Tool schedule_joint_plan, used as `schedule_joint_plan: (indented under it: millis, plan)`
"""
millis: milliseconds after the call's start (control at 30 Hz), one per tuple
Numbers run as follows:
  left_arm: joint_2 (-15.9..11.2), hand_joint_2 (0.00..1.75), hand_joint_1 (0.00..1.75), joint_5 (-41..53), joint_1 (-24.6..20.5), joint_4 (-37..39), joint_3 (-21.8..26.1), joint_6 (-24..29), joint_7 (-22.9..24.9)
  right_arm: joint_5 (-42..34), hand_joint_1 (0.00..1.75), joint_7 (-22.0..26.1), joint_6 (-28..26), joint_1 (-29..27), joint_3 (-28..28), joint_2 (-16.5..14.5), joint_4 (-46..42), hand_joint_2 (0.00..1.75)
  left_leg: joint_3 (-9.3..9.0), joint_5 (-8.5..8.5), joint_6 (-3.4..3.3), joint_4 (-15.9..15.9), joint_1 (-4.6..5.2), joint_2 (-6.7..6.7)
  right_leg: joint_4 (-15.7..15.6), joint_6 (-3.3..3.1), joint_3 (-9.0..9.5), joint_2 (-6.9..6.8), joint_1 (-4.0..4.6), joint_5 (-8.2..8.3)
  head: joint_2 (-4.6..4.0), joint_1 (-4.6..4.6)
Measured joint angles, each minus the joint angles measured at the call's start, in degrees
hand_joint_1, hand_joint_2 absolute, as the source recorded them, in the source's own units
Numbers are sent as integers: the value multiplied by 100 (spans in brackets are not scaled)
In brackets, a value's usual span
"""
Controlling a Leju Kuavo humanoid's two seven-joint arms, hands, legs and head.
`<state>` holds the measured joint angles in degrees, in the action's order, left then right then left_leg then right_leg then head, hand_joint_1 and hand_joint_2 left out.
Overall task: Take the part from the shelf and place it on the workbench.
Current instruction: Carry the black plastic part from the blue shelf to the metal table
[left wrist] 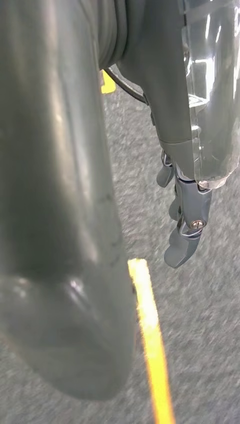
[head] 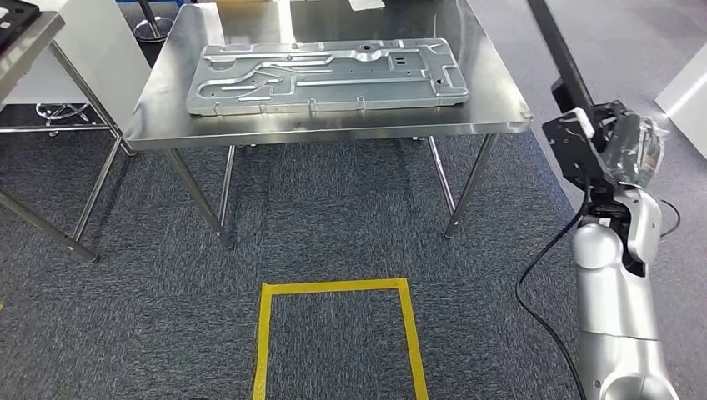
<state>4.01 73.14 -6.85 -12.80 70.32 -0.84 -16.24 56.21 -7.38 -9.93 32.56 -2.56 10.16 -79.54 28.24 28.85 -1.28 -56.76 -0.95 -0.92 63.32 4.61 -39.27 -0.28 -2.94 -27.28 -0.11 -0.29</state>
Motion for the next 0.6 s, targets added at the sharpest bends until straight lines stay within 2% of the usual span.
schedule_joint_plan:
  millis: [33, 67, 100, 167, 200, 233, 267, 333, 367, 400, 433, 467, 500, 533, 567, 600]
  plan:
    - [-2, 0, 0, 7, -16, 1, -8, -3, 13, 91, 175, -24, 98, 122, 133, -42, 159, 175, -38, 82, 59, -16, -7, 4, -274, -2, 24, -35, -22, 307, 0, 9]
    - [-5, 0, 0, 12, -34, 2, -15, -8, 26, 160, 175, -48, 197, 224, 280, -93, 302, 175, -68, 160, 118, -14, -5, 15, -435, -34, 31, -52, -26, 523, 0, 13]
    - [-9, 0, 0, 19, -53, 3, -19, -11, 34, 209, 175, -69, 293, 311, 435, -151, 423, 175, -110, 195, 172, -33, -5, 29, -487, -100, 26, -57, -18, 575, 0, 16]
    - [-10, 0, 0, 39, -84, 4, -34, -19, 44, 265, 175, -112, 488, 476, 761, -273, 628, 175, -133, 187, 266, -108, -30, 53, -454, -237, 79, -17, -1, 516, 0, 4]
    - [-11, 0, 0, 49, -99, 4, -44, -20, 46, 283, 175, -125, 570, 565, 910, -327, 721, 175, -77, 152, 296, -289, -45, 58, -460, -294, 124, -7, 2, 480, 0, 3]
    - [-11, 0, 0, 57, -113, 4, -53, -22, 49, 298, 175, -138, 639, 661, 1045, -373, 816, 175, 69, 163, 313, -557, -55, 60, -458, -341, 179, 0, 12, 440, 0, -1]
    - [-9, 0, 0, 64, -121, 4, -61, -25, 52, 314, 175, -146, 686, 743, 1166, -412, 901, 175, 290, 244, 321, -930, -57, 60, -464, -381, 235, -1, 30, 390, 0, -4]
    - [-6, 0, 0, 73, -115, 4, -66, -29, 55, 335, 175, -152, 735, 848, 1371, -463, 1059, 175, 810, 585, 315, -1619, -47, 61, -472, -432, 358, -1, 79, 279, 0, -6]
    - [-5, 0, 0, 75, -103, 4, -67, -29, 56, 338, 175, -154, 750, 868, 1447, -482, 1121, 175, 1006, 751, 301, -1787, -39, 60, -475, -451, 432, 1, 108, 216, 0, -6]
    - [-5, 0, 0, 75, -88, 4, -67, -29, 56, 338, 175, -154, 769, 880, 1505, -500, 1174, 175, 1111, 802, 271, -1744, -25, 60, -475, -463, 520, 2, 136, 149, 0, -5]
    - [-6, 0, 0, 75, -77, 4, -67, -29, 56, 335, 175, -152, 792, 894, 1550, -517, 1219, 175, 1144, 716, 227, -1548, -4, 60, -477, -472, 612, 3, 162, 81, 0, -6]
    - [-9, 0, 0, 76, -68, 4, -67, -29, 56, 331, 175, -149, 821, 912, 1591, -532, 1263, 175, 1120, 461, 161, -1221, 25, 60, -480, -477, 704, 1, 185, 13, 0, -5]
    - [-18, 0, 0, 78, -57, 4, -67, -29, 56, 326, 175, -144, 853, 937, 1631, -546, 1310, 175, 1087, 92, 83, -842, 69, 58, -479, -477, 786, 2, 206, -51, 0, -3]
    - [-26, 0, 0, 83, -47, 6, -67, -30, 56, 324, 175, -134, 885, 967, 1677, -569, 1362, 175, 1055, -203, 13, -562, 112, 43, -482, -463, 842, 18, 220, -107, 0, -3]
    - [-33, 0, 0, 91, -37, 8, -67, -31, 58, 323, 175, -124, 915, 994, 1725, -595, 1417, 175, 1022, -434, -41, -362, 148, 27, -492, -442, 887, 36, 230, -161, 0, 0]
    - [-39, 0, 0, 99, -30, 10, -67, -31, 59, 328, 175, -108, 941, 1018, 1774, -626, 1470, 175, 1002, -548, -75, -254, 168, 11, -471, -413, 922, 61, 235, -184, 0, 0]
